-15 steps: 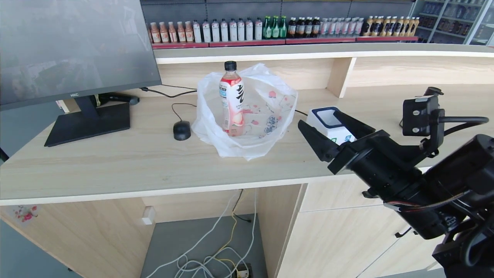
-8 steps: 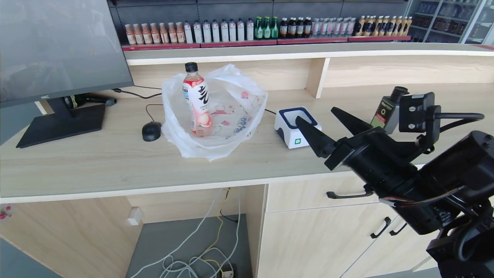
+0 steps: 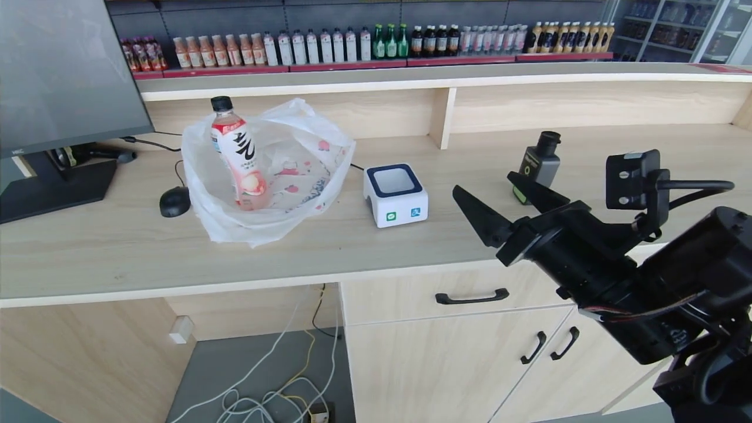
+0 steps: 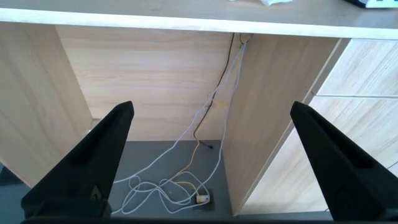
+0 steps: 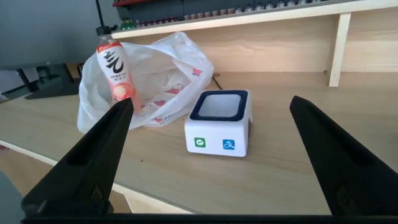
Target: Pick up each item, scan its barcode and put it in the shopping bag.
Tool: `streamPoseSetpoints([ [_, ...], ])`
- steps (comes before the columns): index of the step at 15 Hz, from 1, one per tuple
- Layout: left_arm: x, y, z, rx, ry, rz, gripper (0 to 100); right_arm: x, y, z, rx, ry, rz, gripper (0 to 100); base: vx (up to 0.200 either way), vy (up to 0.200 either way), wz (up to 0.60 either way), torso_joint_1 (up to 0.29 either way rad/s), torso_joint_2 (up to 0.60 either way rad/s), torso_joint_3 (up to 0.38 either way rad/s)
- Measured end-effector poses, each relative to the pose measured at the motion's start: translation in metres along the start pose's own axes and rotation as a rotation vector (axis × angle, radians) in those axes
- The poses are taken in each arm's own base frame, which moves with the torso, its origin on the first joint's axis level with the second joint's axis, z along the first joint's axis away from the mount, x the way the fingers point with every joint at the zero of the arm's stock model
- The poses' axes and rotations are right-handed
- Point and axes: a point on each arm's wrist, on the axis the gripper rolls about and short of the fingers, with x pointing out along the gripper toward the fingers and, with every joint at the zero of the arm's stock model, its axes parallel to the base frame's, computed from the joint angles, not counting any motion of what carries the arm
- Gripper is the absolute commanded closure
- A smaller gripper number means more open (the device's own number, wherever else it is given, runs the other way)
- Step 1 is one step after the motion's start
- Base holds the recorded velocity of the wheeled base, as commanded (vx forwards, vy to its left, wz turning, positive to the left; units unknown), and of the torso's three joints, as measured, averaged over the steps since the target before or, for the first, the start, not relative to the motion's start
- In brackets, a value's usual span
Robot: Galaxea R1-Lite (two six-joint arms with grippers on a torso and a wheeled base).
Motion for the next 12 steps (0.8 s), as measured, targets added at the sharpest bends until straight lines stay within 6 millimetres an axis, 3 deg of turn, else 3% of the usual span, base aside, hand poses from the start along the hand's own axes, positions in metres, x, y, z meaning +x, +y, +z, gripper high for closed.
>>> streamPoseSetpoints([
  [6, 0.0, 0.0, 0.0, 0.0, -0.001, 0.0, 0, 0.0001, -0.0016, -0.0012, -0.008, 0.004, -0.007, 0, 0.0, -0.2, 0.0, 0.005, 0.0, 0.005],
  [12, 0.0, 0.0, 0.0, 0.006, -0.001, 0.0, 0, 0.0007, -0.0073, 0.0003, -0.016, -0.002, -0.026, 0, 0.0, 0.0, 0.0, 0.0, 0.0, 0.0],
])
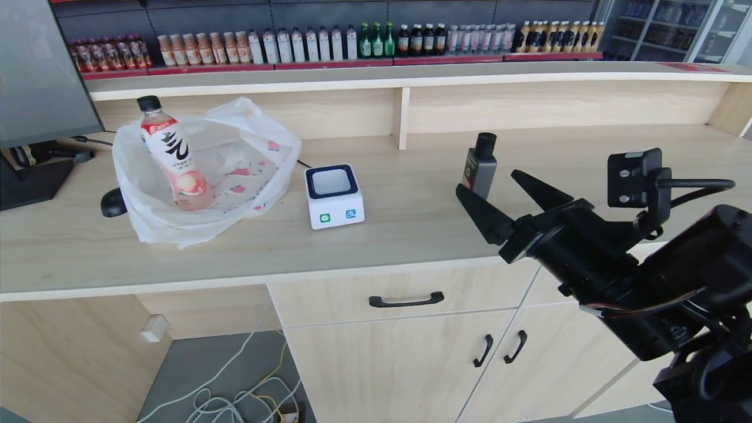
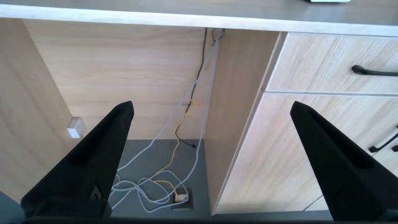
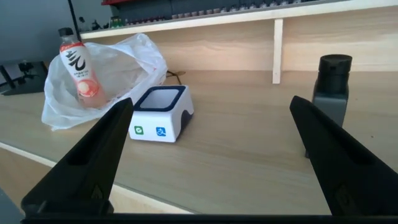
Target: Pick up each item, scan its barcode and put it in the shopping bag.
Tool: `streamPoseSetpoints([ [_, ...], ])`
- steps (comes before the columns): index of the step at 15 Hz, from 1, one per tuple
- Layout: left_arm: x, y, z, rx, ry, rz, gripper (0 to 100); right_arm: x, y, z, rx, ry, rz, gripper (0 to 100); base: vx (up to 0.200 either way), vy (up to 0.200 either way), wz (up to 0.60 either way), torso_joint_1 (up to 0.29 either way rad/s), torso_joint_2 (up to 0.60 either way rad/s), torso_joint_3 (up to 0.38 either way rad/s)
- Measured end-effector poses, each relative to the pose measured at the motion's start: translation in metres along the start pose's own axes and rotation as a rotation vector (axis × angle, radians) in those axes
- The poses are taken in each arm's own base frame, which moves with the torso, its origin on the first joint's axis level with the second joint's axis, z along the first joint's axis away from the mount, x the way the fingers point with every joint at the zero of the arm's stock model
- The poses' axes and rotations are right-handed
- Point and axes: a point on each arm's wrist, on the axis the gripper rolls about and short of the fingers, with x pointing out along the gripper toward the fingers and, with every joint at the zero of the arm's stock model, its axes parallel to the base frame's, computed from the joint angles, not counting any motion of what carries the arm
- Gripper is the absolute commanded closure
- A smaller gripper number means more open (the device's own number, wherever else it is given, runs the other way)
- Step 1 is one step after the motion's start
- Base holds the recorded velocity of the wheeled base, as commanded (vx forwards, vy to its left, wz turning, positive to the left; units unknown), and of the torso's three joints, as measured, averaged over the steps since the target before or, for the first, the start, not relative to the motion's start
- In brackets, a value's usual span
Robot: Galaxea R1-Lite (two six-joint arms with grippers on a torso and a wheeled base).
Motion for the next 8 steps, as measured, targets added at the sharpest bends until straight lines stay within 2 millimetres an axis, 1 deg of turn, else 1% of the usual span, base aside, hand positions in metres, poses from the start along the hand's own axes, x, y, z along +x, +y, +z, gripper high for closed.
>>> streamPoseSetpoints([
  [3, 0.0, 0.0, 0.0, 0.003, 0.0, 0.0, 0, -0.001, -0.002, 0.001, -0.018, 0.0, -0.008, 0, 0.0, 0.0, 0.0, 0.0, 0.0, 0.0],
  [5, 0.0, 0.0, 0.0, 0.003, 0.0, 0.0, 0, 0.001, -0.01, 0.005, -0.039, -0.013, -0.032, 0, 0.0, 0.0, 0.0, 0.0, 0.0, 0.0],
  [8, 0.0, 0.0, 0.0, 0.003, 0.0, 0.0, 0, 0.023, -0.023, 0.011, -0.054, 0.053, -0.071, 0, 0.0, 0.0, 0.0, 0.0, 0.0, 0.0],
])
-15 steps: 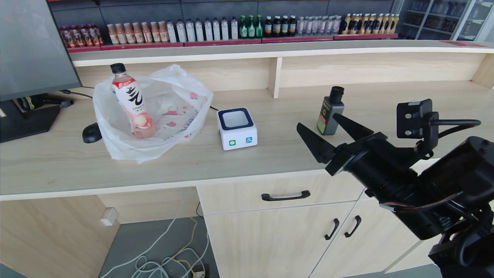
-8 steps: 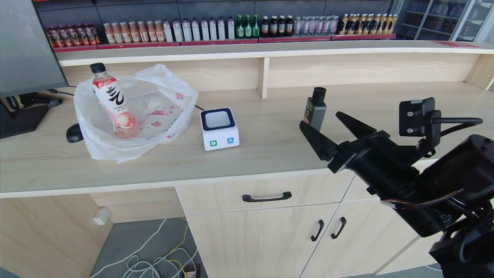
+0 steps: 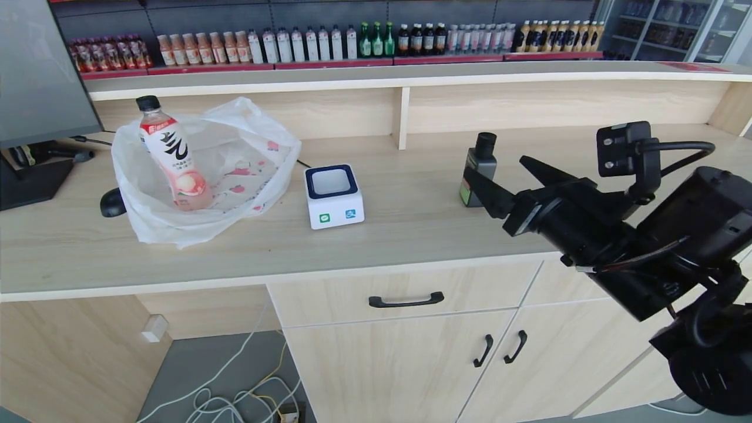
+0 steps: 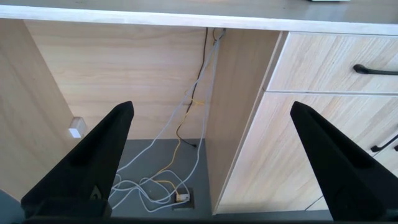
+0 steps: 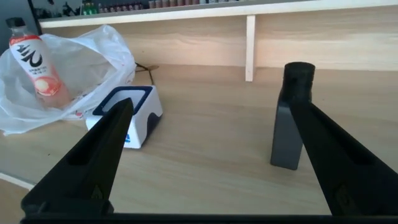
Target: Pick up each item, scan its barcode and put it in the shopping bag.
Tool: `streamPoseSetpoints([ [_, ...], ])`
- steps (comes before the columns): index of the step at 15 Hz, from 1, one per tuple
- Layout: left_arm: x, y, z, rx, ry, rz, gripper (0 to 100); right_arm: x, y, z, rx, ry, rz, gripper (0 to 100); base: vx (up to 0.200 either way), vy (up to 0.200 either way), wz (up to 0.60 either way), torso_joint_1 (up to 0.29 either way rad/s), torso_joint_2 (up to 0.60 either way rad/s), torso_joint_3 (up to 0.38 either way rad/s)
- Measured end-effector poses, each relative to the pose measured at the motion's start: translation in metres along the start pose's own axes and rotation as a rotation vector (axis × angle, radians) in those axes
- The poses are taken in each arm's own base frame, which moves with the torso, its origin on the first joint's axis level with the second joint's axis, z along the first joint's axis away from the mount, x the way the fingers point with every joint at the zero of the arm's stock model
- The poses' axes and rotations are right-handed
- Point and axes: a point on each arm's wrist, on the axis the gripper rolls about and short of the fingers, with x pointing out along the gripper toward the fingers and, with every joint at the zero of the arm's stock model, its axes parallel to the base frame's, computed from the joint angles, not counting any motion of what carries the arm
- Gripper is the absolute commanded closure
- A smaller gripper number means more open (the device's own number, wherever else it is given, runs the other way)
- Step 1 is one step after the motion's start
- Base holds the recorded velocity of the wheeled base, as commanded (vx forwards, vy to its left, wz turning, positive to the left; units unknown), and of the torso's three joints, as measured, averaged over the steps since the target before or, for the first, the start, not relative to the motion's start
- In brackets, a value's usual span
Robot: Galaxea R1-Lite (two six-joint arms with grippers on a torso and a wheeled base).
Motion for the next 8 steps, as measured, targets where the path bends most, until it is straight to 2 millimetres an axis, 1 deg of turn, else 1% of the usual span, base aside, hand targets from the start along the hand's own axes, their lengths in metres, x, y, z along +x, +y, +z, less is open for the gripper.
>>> streamPoseSetpoints([
  [4, 0.0, 0.0, 0.0, 0.0, 0.0, 0.0, 0, 0.035, -0.015, 0.016, -0.009, 0.037, -0.03, 0, 0.0, 0.0, 0.0, 0.0, 0.0, 0.0],
  [6, 0.0, 0.0, 0.0, 0.0, 0.0, 0.0, 0, 0.052, -0.023, 0.017, 0.016, 0.02, -0.07, 0, 0.0, 0.0, 0.0, 0.0, 0.0, 0.0],
  [8, 0.0, 0.0, 0.0, 0.0, 0.0, 0.0, 0, 0.071, -0.033, 0.013, 0.021, 0.002, -0.115, 0, 0.0, 0.0, 0.0, 0.0, 0.0, 0.0],
])
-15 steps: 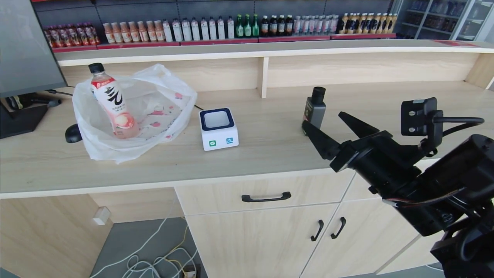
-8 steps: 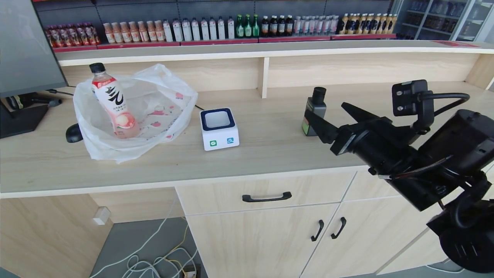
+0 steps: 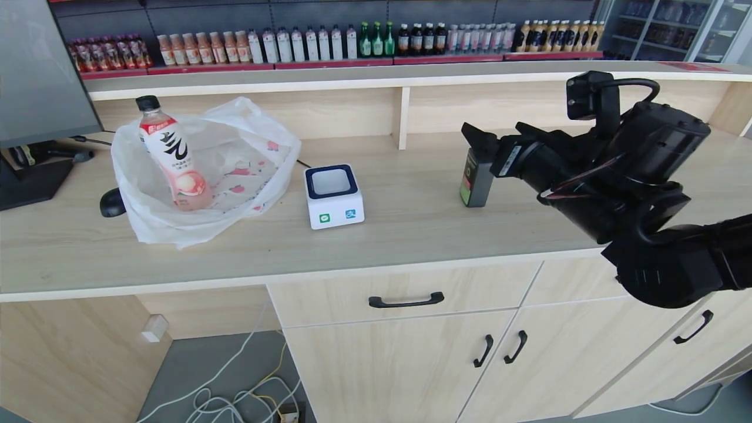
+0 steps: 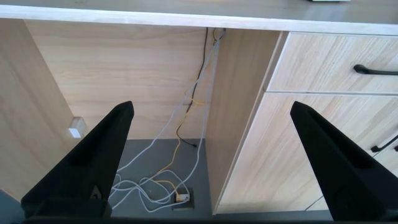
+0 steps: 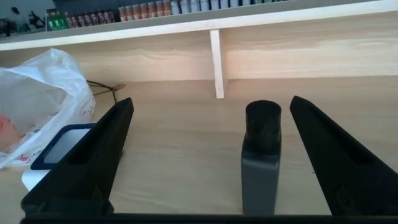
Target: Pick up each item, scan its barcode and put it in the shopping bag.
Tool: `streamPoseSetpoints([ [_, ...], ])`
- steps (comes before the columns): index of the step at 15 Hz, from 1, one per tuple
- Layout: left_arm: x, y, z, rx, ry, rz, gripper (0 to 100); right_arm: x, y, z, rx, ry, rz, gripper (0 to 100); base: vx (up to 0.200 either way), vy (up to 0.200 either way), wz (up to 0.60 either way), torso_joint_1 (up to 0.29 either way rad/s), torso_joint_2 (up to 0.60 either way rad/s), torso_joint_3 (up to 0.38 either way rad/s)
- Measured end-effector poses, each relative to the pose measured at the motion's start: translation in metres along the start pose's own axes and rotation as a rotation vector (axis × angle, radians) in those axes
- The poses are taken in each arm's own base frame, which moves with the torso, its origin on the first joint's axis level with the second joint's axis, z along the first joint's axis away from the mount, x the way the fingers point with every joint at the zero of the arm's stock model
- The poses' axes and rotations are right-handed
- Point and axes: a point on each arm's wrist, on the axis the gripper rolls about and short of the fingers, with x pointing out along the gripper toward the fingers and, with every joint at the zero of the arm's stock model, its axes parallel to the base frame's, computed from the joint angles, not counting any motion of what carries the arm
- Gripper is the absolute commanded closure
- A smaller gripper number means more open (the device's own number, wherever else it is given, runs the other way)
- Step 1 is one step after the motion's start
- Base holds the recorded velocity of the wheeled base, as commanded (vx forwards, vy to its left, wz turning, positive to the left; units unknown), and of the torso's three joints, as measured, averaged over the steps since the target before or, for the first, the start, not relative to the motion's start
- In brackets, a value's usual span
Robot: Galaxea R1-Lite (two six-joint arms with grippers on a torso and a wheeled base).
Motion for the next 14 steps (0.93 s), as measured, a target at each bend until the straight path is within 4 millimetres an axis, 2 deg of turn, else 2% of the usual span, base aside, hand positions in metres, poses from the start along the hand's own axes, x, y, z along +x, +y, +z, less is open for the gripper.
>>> streamPoseSetpoints([
  [6, 0.0, 0.0, 0.0, 0.0, 0.0, 0.0, 0, 0.036, -0.021, -0.022, -0.027, 0.017, -0.058, 0, 0.0, 0.0, 0.0, 0.0, 0.0, 0.0],
  [14, 0.0, 0.0, 0.0, 0.0, 0.0, 0.0, 0, 0.047, -0.035, -0.052, -0.011, 0.072, -0.083, 0, 0.0, 0.0, 0.0, 0.0, 0.0, 0.0],
])
